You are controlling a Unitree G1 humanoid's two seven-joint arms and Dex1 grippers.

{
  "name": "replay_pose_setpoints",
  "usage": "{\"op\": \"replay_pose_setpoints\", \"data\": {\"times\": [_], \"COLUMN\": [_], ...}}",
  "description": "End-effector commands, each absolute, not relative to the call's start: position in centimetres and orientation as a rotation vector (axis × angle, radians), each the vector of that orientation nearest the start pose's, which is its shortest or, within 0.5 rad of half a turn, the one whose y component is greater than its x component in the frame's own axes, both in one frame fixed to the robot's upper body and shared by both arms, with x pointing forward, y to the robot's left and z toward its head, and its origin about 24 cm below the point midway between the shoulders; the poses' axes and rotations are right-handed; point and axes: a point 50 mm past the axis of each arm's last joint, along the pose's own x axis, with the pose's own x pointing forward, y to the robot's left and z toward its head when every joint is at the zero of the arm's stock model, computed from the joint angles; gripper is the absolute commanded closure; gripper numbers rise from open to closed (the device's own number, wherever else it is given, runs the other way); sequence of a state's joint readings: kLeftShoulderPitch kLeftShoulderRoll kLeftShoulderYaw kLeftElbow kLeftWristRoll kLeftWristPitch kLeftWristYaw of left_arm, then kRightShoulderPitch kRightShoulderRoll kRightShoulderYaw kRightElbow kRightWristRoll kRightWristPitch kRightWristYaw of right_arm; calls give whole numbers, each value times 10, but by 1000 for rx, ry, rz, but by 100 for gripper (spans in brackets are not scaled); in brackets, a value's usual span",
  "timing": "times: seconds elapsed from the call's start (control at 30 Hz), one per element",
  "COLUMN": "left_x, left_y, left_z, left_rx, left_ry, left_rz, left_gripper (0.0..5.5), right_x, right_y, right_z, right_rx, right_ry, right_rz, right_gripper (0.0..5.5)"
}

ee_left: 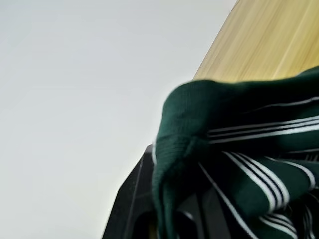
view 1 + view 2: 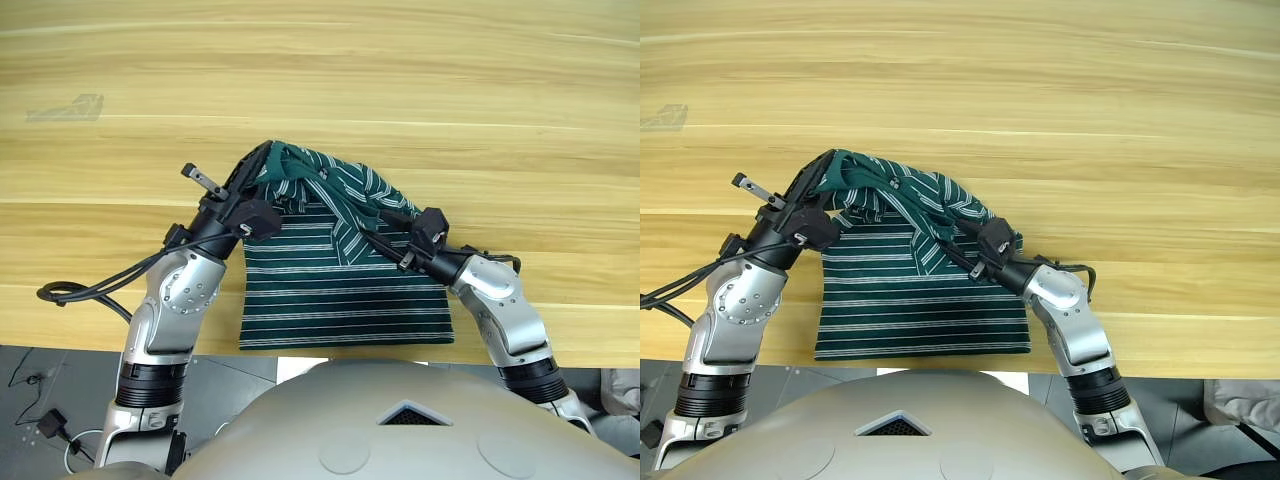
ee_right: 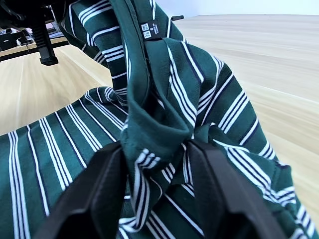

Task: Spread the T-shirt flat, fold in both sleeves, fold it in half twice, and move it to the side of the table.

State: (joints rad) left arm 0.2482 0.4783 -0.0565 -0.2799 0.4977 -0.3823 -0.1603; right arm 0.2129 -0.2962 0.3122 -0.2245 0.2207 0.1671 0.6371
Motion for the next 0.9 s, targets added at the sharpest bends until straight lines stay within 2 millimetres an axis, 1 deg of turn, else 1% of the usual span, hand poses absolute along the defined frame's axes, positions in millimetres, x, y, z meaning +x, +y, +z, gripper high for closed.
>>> {"op": "replay_pose_setpoints", "data": {"times": [0.03,0.23,0.27,0.3,0.37,0.43,0.5,0.57,0.6,0.63,0.67,0.73,0.77,0.83,0.9], "left_x": [196,197,197,198,200,205,212,221,225,231,238,261,274,306,347], "left_y": [177,178,178,178,177,177,177,177,178,181,184,197,202,207,204], "left_z": [79,79,79,79,79,78,79,83,89,98,108,133,147,179,218], "left_rx": [962,970,972,973,977,1002,1039,1102,1132,1113,1054,1047,1060,1102,1119], "left_ry": [-322,-330,-330,-331,-333,-329,-335,-348,-357,-355,-341,-294,-270,-231,-214], "left_rz": [-432,-422,-421,-421,-426,-441,-474,-518,-540,-574,-597,-631,-637,-633,-578], "left_gripper": [550,550,550,550,550,550,550,550,550,550,550,550,550,550,550], "right_x": [181,182,183,185,192,204,218,234,242,251,259,281,294,326,362], "right_y": [-105,-105,-104,-104,-107,-114,-124,-135,-141,-148,-154,-165,-170,-177,-177], "right_z": [22,19,19,20,25,33,46,64,76,91,105,134,147,176,207], "right_rx": [28,32,31,29,10,-24,-80,-143,-185,-240,-292,-398,-438,-489,-540], "right_ry": [232,242,238,232,204,165,113,48,9,-35,-73,-134,-157,-198,-230], "right_rz": [938,930,930,929,920,904,892,882,881,880,880,870,853,793,725], "right_gripper": [412,515,540,548,548,548,548,548,548,548,548,548,548,548,548]}}
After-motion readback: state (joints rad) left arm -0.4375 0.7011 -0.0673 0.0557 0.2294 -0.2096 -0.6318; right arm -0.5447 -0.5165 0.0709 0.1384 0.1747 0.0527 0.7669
